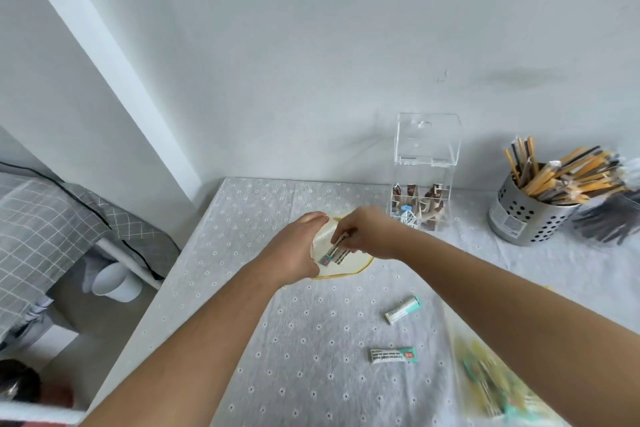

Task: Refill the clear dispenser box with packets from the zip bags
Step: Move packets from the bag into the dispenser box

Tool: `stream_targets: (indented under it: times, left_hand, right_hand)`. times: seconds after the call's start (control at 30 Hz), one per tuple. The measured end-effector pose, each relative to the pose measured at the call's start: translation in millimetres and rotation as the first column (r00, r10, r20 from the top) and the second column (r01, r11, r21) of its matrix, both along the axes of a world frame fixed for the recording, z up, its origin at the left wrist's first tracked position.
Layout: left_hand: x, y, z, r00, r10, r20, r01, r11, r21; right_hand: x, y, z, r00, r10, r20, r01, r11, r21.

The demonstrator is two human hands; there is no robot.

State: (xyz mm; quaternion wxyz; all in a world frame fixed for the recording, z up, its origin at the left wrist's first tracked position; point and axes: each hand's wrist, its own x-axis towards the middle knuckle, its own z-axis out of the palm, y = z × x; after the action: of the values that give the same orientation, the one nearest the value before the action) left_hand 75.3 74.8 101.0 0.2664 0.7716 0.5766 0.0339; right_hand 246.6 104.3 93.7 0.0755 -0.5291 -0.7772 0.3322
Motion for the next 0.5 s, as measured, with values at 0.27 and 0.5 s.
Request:
stream_targets:
  times: [0.27, 0.5]
  left_hand:
    - [2.0, -6.9, -1.6, 1.0, 0.004, -0.023, -0.004, 1.0, 0.012]
    - [0.9, -12.3, -5.6, 0.999, -0.006, -0.046, 0.007, 1.0, 0.02]
  right_hand:
    - [91.1, 16.6, 61.8, 0.973, -0.216, -0.076, 0.22, 0.974, 0.047]
    - [116.3, 33.8, 63.1, 0.93, -0.367, -0.026, 0.364, 0.909, 0.204]
